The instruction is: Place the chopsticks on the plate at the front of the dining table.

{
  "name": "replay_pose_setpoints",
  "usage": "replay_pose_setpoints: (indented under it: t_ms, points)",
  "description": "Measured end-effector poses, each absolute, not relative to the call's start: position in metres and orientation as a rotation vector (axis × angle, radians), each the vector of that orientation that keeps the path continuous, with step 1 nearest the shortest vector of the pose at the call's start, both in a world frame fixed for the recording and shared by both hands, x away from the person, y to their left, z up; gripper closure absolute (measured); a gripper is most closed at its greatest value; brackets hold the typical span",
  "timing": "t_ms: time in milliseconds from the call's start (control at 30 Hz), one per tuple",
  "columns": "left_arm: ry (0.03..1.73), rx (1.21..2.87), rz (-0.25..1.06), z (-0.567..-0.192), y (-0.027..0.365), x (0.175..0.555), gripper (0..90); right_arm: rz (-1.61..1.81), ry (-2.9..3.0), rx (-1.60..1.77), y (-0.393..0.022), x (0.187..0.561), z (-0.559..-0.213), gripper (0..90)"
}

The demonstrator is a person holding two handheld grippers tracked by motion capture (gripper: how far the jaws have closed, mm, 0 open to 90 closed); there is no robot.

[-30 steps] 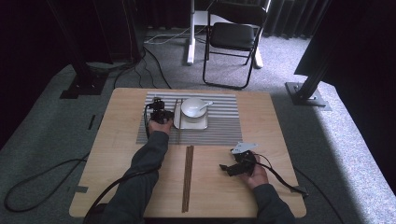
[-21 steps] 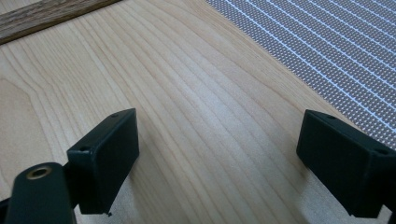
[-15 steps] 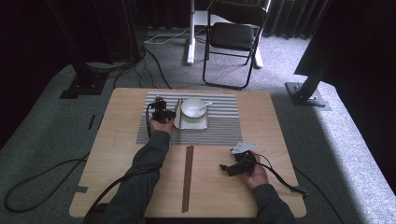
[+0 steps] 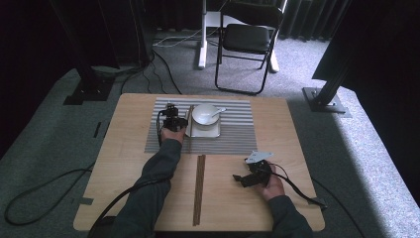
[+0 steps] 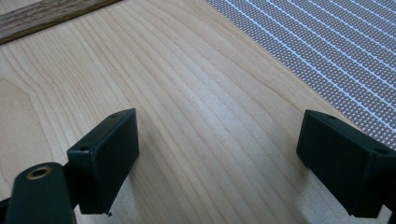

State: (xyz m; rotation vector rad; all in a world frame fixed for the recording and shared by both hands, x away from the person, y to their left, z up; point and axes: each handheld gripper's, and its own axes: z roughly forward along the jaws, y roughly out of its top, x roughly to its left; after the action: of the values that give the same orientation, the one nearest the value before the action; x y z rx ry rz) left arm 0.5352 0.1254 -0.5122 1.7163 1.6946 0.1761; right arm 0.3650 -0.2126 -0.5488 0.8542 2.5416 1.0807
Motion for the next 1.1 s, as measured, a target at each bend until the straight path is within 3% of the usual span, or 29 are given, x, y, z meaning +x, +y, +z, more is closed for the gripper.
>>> replay_pose_setpoints:
  t_ms: [1100]
  points:
    - [1.706, 1.666, 0.129, -0.5146, 0.1242, 0.5389, 83.8, 1.081, 2.542, 0.854, -0.2126, 0.3650, -0.5488, 12.3]
